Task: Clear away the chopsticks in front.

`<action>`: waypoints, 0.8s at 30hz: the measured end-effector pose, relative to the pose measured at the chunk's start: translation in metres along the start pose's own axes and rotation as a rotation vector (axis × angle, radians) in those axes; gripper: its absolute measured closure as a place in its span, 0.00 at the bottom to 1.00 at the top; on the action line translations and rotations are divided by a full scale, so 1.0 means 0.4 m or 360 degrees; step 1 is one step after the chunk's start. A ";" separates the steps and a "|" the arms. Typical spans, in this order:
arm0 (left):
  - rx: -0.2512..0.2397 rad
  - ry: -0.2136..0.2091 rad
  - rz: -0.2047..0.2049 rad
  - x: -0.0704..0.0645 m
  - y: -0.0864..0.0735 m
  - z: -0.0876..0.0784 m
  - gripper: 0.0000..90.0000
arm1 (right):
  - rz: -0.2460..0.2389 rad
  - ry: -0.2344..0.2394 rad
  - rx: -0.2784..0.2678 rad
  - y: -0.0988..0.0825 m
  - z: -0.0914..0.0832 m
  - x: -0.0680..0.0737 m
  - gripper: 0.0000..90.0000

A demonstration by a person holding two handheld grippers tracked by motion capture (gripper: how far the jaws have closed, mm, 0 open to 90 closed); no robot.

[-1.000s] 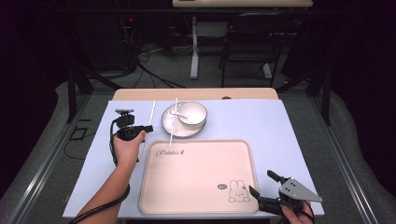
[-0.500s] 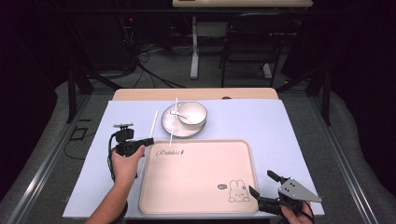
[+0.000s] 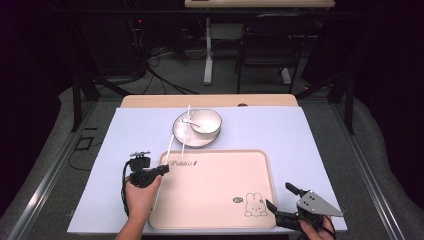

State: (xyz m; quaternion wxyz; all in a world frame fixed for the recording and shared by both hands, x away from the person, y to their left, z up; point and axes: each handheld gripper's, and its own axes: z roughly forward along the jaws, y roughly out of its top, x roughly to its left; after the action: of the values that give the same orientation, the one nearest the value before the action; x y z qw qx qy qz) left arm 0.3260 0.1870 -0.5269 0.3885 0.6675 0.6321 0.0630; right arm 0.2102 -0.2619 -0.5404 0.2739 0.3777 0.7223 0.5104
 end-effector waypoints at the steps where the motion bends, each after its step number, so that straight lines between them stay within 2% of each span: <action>1: -0.0004 0.0006 0.0000 -0.003 -0.004 -0.001 0.94 | 0.0001 -0.0001 0.0000 0.000 0.000 0.000 0.16; 5: -0.0015 0.0042 0.0021 -0.013 -0.018 -0.004 0.94 | 0.0000 -0.0002 -0.0001 0.000 -0.001 0.000 0.16; 9: -0.0015 0.0022 -0.0040 -0.007 -0.041 -0.003 0.94 | 0.0000 -0.0001 -0.0002 0.000 -0.001 -0.001 0.16; 15: 0.0012 0.0080 -0.0031 -0.006 -0.076 0.003 0.94 | -0.0005 0.0005 0.0000 0.000 0.001 0.001 0.16; 17: 0.0037 0.0062 -0.0063 0.000 -0.085 0.006 0.94 | -0.0004 0.0005 0.0000 0.000 0.001 0.002 0.16; 24: 0.0031 0.0122 -0.0060 0.007 -0.088 -0.001 0.94 | 0.0003 0.0008 0.0002 0.000 0.001 0.003 0.16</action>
State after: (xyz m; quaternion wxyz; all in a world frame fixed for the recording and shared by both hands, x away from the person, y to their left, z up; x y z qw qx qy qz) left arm 0.2983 0.1859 -0.5489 0.3587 0.6563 0.6595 0.0749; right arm 0.2100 -0.2607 -0.5405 0.2713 0.3773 0.7231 0.5111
